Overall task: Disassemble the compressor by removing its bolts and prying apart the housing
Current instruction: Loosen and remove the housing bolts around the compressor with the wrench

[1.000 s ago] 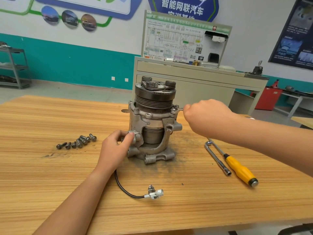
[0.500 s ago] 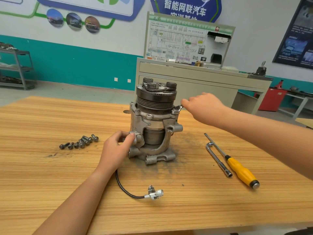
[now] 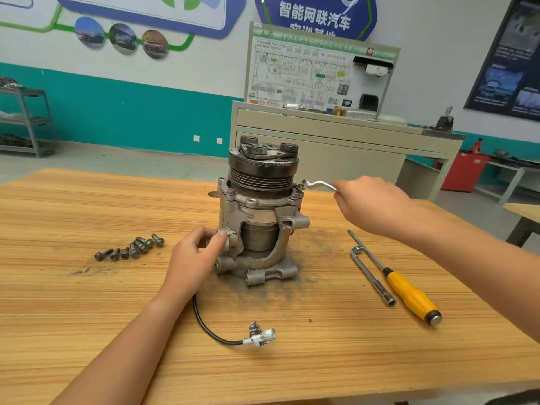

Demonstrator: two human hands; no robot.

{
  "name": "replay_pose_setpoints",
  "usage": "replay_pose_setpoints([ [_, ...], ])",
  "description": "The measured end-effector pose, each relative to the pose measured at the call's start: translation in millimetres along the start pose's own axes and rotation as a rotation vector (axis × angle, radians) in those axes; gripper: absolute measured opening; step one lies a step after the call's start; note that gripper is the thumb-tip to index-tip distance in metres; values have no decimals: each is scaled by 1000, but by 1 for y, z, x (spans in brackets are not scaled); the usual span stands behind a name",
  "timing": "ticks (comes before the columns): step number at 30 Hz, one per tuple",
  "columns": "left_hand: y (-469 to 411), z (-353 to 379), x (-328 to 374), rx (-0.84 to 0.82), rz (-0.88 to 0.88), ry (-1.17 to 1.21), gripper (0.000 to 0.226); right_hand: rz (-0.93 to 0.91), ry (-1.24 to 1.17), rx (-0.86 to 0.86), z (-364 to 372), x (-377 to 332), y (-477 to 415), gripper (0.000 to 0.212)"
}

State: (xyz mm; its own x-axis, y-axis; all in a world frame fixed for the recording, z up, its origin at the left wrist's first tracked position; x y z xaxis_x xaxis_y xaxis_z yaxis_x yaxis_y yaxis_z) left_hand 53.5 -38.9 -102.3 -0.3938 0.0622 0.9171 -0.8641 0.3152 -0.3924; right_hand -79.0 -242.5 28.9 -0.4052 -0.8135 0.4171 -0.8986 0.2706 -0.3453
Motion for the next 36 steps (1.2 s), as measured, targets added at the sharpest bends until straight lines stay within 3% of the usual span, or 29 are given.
replay_pose_setpoints([
  [4,0,0,-1,-9,-8,-9,21,-88,252,-5,-16,-10,-2,21],
  [11,-1,0,-1,-6,-19,1,20,-219,489,-117,-39,-34,1,20],
  [14,-2,1,-2,-8,-20,-2,20,-218,532,-134,-37,-38,7,32],
  [20,-3,1,-2,4,-20,2,17,-221,528,-154,-37,-40,4,27],
  [24,-2,1,-2,4,-12,11,18,-154,480,-136,-21,-26,4,44],
  [31,-2,1,-2,2,-20,14,19,-245,573,-72,-22,-23,-3,55],
  [36,-2,1,-1,-4,-30,21,18,-270,626,-98,-29,-22,-6,43],
])
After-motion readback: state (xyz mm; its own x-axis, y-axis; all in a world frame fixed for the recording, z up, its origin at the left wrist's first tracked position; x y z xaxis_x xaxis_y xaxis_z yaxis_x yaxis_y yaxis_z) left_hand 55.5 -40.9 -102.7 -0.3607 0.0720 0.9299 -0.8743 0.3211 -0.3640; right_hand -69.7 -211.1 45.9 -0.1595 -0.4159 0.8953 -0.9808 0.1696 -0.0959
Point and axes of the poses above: each hand's wrist, its own y-axis away from the middle knuckle, its own z-axis out of the palm, x = y × z, the point moved 3 cm from there along -y, towards the middle knuckle, and after that the axes turned 7 degrees about y, right-handed, at the moved point
